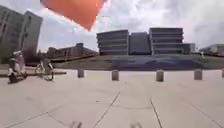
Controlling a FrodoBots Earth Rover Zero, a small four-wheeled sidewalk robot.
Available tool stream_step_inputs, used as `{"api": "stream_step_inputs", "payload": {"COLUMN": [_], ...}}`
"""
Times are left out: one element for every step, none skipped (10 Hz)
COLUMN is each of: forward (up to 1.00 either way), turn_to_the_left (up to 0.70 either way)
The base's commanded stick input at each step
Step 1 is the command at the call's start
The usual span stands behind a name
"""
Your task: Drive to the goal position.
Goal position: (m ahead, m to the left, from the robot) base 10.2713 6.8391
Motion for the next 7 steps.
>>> {"api": "stream_step_inputs", "payload": {"forward": [0.99, 0.99, 0.99, 0.99, 0.99, 0.99, 0.99], "turn_to_the_left": [0.06, 0.06, 0.06, 0.06, 0.06, 0.06, 0.06]}}
